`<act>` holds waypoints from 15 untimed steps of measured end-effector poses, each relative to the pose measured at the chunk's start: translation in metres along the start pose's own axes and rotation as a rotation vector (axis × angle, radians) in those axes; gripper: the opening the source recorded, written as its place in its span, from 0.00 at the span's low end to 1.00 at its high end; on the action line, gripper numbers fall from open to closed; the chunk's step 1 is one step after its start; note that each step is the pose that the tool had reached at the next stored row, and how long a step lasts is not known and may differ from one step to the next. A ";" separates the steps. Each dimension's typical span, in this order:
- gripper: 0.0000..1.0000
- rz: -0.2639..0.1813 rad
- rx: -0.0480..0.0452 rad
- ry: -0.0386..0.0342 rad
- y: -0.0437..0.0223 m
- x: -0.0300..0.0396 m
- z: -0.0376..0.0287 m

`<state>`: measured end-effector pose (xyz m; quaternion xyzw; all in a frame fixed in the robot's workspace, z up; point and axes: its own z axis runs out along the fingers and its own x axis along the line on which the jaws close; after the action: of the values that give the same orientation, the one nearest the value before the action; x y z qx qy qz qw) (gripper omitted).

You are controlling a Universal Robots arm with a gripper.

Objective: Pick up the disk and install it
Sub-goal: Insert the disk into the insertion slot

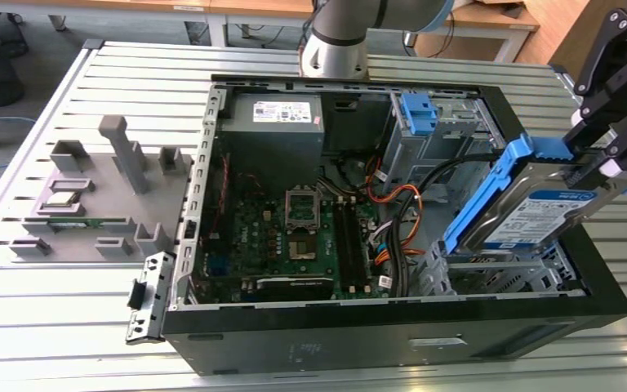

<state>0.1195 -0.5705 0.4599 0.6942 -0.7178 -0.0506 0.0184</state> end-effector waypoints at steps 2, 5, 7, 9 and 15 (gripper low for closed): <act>0.35 0.000 0.0000 0.0001 -0.0001 0.0000 0.0008; 0.35 0.000 0.0000 0.0002 -0.0001 0.0001 0.0011; 0.35 0.000 0.0000 -0.0004 -0.0001 0.0001 0.0013; 0.35 0.000 -0.0001 -0.0016 -0.0001 0.0001 0.0013; 0.35 0.000 -0.0002 -0.0049 -0.0003 0.0001 0.0029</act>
<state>0.1195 -0.5705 0.4569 0.6942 -0.7176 -0.0523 0.0167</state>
